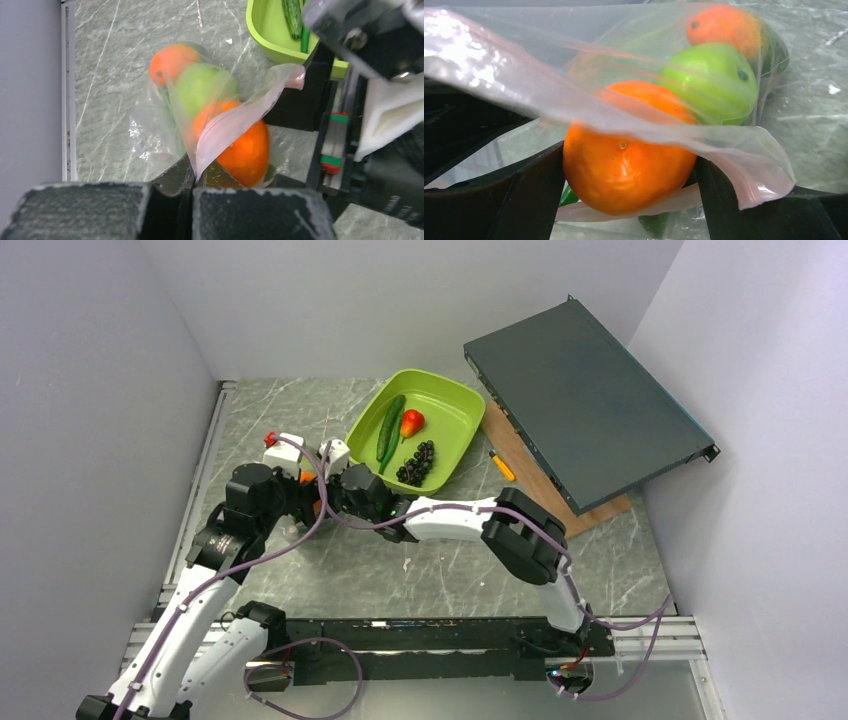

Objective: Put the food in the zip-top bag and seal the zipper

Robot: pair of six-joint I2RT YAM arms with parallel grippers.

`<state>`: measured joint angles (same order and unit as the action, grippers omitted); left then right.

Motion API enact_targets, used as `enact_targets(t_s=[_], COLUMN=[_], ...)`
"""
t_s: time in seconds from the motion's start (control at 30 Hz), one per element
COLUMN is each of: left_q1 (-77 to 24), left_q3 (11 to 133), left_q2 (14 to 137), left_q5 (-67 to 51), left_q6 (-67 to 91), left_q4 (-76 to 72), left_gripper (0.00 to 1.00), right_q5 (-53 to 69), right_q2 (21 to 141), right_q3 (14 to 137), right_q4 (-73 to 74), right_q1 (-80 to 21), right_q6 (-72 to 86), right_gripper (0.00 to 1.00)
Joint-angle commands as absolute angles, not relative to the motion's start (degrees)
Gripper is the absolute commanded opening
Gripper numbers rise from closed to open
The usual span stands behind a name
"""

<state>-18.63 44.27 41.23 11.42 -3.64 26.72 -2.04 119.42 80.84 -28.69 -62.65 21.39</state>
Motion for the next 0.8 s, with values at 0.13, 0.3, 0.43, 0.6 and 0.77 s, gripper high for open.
enact_targets(t_s=[0.13,0.3,0.43,0.6,0.77], left_q1=[-19.07,-19.07,-18.99,-19.03,-19.01], left_q3=[45.96,45.92,46.16,45.90,46.15], left_q2=[40.72,40.78,40.83,40.45,40.49], left_q5=[11.49,11.72,11.39,11.78,11.46], left_q6=[-2.81,-2.81,-2.86,-2.81,-2.81], left_q4=[22.65,22.62,22.60,22.56,22.74], left_gripper=[0.00,0.00,0.00,0.00,0.00], right_q5=[-4.68,-4.65,-4.72,-6.29,-14.19], right_q2=[108.26,104.79,102.62,100.84,99.79], right_q3=[75.87,73.42,69.71,67.51,66.47], right_q4=[-17.74,-13.97,-15.98,-17.79,-18.27], right_q1=[-61.16,-61.20,-61.13,-61.15,-61.12], right_q6=[18.94,18.53,19.12,21.87,27.17], right_gripper=[0.94,0.97,0.98,0.95,0.70])
